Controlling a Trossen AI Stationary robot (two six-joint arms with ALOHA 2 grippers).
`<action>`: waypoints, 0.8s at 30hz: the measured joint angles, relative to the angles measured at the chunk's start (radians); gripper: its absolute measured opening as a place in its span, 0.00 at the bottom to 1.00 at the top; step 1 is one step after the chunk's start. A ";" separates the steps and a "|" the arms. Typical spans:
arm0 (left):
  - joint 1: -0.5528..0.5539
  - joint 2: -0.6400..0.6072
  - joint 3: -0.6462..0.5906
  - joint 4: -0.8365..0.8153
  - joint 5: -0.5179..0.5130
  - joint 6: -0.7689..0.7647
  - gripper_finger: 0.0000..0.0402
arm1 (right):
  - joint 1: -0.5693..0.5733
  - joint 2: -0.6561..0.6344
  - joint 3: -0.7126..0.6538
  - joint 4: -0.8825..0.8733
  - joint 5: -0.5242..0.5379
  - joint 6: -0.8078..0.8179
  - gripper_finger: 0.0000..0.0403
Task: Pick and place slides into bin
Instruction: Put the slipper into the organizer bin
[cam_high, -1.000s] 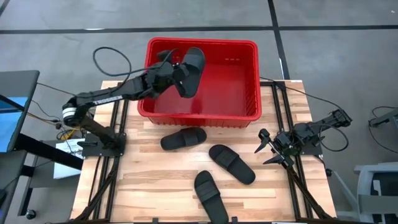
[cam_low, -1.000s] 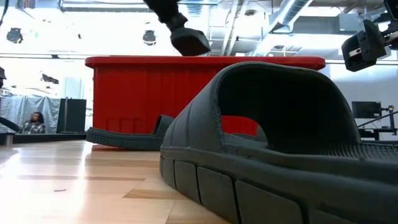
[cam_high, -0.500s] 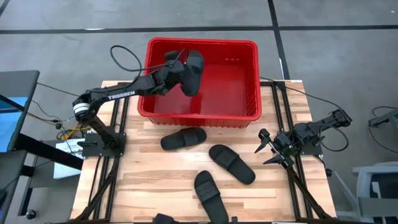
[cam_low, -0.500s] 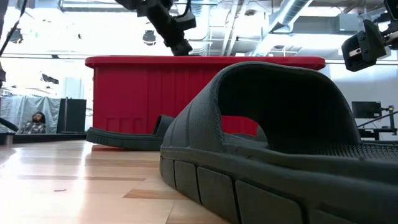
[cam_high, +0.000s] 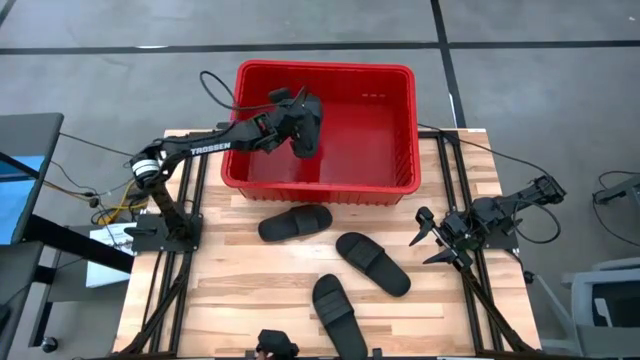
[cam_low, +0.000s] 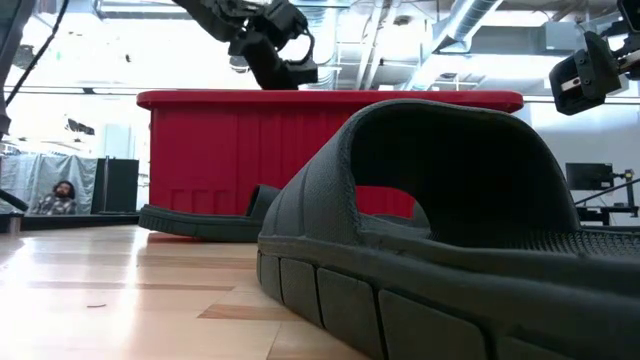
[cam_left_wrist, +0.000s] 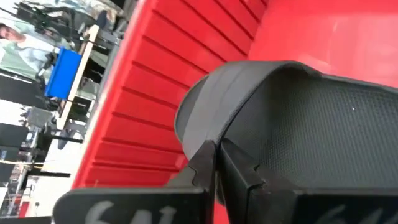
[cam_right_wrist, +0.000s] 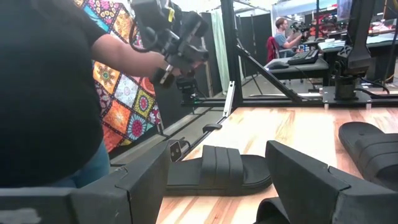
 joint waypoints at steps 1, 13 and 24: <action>0.000 0.008 0.000 -0.001 0.005 0.000 0.00 | 0.000 0.000 0.000 0.000 0.000 0.000 0.65; 0.021 0.062 -0.011 0.013 0.025 -0.015 0.00 | 0.000 0.000 0.000 0.000 0.000 0.000 0.65; 0.053 0.062 -0.037 0.010 0.055 -0.030 0.00 | 0.000 0.000 0.000 0.000 0.000 0.000 0.65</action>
